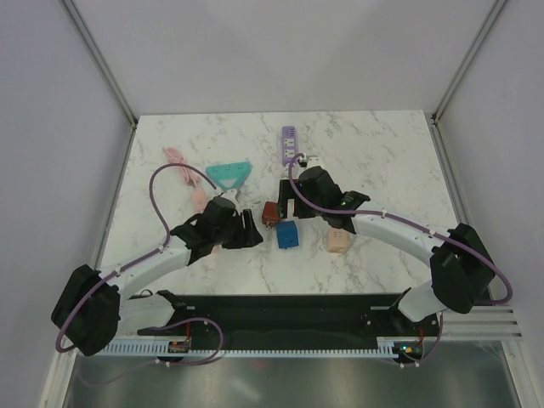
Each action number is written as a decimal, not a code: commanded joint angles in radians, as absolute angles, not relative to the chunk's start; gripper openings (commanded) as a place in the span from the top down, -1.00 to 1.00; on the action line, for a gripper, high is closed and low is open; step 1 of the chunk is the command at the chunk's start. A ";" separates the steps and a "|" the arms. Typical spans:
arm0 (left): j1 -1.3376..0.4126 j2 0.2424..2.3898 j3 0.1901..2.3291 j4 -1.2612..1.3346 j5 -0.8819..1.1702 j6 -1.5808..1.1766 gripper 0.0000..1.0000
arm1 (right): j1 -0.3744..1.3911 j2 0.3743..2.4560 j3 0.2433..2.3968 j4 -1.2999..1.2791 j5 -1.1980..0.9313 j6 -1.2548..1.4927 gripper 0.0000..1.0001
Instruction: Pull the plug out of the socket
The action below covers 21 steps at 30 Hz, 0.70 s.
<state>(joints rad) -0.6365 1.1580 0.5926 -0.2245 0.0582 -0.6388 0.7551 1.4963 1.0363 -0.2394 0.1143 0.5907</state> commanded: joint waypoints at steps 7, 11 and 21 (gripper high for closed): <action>-0.643 1.213 0.643 -0.127 0.091 -0.629 -0.40 | 0.752 1.470 1.031 -0.199 0.120 0.604 -0.96; -0.643 1.206 0.640 -0.127 0.089 -0.627 -0.77 | 0.752 1.468 1.028 -0.198 0.118 0.601 -0.96; -0.644 1.077 0.638 -0.202 0.078 -0.634 -1.00 | 0.752 1.462 1.020 -0.196 0.097 0.617 -0.96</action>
<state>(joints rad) -0.6373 1.1500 0.6033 -0.1913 0.0872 -0.6384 0.7551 1.4963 1.0229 -0.2245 0.1055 0.6037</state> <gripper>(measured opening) 0.994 0.982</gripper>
